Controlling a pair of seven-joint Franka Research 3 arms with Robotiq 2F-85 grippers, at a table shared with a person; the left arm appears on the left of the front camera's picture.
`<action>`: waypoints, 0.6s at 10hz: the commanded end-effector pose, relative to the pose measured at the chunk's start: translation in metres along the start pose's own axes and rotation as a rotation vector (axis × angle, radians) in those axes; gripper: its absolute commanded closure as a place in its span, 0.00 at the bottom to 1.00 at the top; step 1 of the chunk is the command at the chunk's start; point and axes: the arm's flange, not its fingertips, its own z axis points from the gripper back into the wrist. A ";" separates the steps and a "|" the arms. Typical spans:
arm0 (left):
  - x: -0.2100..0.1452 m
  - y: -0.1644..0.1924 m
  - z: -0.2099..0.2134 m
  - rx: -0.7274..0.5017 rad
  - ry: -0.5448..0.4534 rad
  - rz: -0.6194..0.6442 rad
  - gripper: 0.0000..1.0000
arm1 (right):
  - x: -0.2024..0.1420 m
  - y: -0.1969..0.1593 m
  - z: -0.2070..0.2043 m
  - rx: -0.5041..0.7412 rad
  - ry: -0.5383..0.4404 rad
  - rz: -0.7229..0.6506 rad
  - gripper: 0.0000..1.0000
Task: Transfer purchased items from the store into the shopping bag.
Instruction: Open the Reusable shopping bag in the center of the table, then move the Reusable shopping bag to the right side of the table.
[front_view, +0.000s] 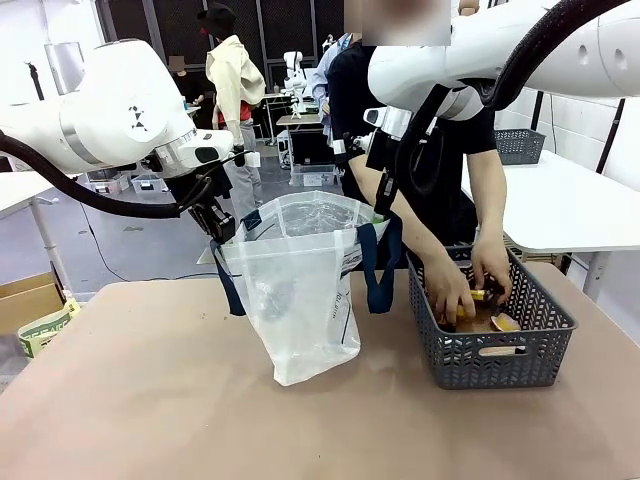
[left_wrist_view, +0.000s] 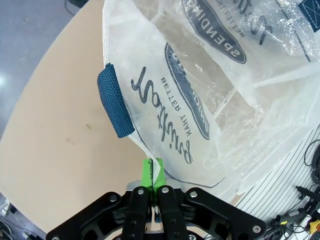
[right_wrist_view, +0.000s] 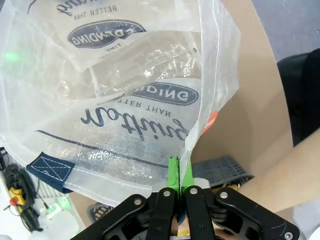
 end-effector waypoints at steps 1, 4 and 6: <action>0.000 0.000 0.000 0.006 0.002 0.012 1.00 | 0.000 0.000 0.002 0.007 0.003 0.001 1.00; 0.000 0.000 0.000 0.006 0.002 0.012 1.00 | 0.000 0.000 0.002 0.007 0.003 0.001 1.00; 0.000 0.000 0.000 0.006 0.002 0.012 1.00 | 0.000 0.000 0.002 0.007 0.003 0.001 1.00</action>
